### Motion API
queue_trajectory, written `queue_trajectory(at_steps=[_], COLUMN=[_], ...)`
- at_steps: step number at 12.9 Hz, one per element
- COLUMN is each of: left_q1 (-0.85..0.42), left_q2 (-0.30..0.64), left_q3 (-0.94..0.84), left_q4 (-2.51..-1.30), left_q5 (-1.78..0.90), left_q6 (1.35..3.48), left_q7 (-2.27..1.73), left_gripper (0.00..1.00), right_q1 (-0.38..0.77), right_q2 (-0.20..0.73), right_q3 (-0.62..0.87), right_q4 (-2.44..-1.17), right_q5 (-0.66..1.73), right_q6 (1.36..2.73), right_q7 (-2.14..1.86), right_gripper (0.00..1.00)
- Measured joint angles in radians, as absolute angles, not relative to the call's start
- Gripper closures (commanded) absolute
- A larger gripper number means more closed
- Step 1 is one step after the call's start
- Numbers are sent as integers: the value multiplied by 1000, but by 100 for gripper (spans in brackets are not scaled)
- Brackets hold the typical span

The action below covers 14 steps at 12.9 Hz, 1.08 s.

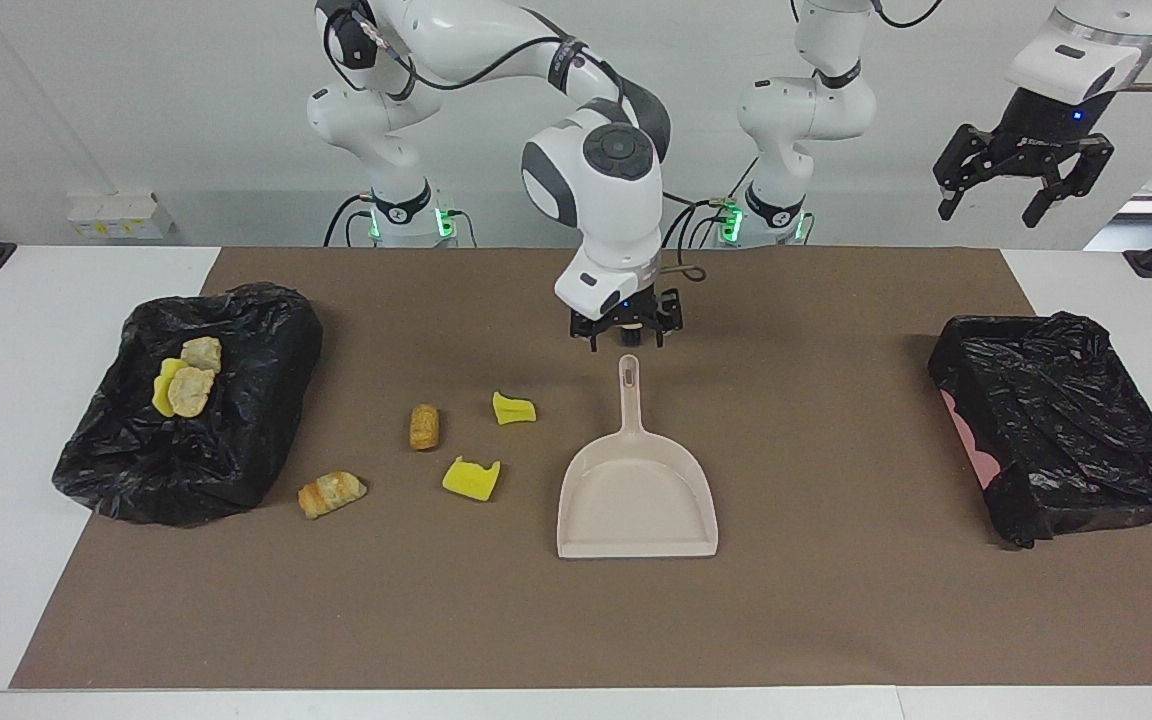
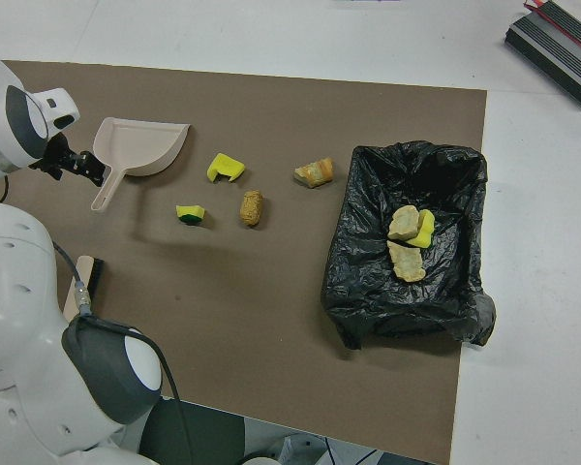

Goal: Sweep and dump trash in bin
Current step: 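Set the empty dustpan back on the table center with the right gripper, then grasp the dustpan with the left gripper while the right gripper grasps the brush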

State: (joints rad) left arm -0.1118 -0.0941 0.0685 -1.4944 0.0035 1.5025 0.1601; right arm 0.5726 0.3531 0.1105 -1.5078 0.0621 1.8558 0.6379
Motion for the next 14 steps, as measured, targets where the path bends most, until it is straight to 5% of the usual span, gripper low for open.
queue_trajectory(at_steps=[9,14], left_q1=[-112,-157], left_q2=[-96,-72], left_q3=[62,40], left_q4=[-1494,-1503], left_q5=[3,2], left_q6=[1476,1536], left_q7=[159,155], left_gripper=[0,0], right_q1=[774,894], right_q2=[51,57], right_q3=[114,115], right_q4=[-2039,-2202], right_q5=[189,190], right_q6=[1971,2153], right_q7=[768,842], right_gripper=[0,23])
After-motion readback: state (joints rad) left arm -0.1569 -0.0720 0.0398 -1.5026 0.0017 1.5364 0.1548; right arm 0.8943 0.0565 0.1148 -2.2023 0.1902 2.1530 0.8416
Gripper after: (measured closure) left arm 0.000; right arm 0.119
